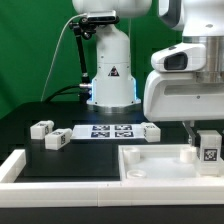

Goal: Assemble one leg

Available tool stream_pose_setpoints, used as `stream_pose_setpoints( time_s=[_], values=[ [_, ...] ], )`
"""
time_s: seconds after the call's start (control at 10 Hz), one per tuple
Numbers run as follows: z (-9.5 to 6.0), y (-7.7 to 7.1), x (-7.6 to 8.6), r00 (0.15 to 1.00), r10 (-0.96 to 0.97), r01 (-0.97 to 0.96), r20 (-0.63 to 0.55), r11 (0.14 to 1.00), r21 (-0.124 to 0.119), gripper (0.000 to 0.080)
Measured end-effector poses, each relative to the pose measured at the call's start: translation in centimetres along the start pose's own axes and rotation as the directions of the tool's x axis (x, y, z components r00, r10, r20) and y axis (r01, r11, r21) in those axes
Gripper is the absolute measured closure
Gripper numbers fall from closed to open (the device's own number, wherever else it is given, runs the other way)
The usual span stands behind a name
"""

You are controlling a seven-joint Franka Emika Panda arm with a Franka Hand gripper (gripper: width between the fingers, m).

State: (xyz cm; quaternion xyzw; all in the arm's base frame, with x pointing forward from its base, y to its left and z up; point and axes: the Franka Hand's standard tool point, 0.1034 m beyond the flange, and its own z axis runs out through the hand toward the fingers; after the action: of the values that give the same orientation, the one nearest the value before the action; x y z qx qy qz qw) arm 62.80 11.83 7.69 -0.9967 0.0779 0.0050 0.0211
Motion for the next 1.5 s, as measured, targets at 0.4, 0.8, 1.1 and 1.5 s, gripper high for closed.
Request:
stream_pose_setpoints(
  time_s=[0.4, 0.8, 1.1, 1.5],
  values=[
    [0.16, 0.23, -0.19, 0.823, 0.568, -0.568, -0.005, 0.822, 0.042, 0.0509],
    [0.25, 0.20, -0.32, 0.351, 0.936, -0.936, 0.025, 0.349, 0.045, 0.0508],
    [0.27, 0.34, -0.29, 0.091, 0.994, -0.995, 0.053, 0.089, 0.039, 0.0508],
    [0.36, 0.11, -0.36, 0.002, 0.998, -1.000, 0.067, 0.000, 0.027, 0.0408]
  ],
)
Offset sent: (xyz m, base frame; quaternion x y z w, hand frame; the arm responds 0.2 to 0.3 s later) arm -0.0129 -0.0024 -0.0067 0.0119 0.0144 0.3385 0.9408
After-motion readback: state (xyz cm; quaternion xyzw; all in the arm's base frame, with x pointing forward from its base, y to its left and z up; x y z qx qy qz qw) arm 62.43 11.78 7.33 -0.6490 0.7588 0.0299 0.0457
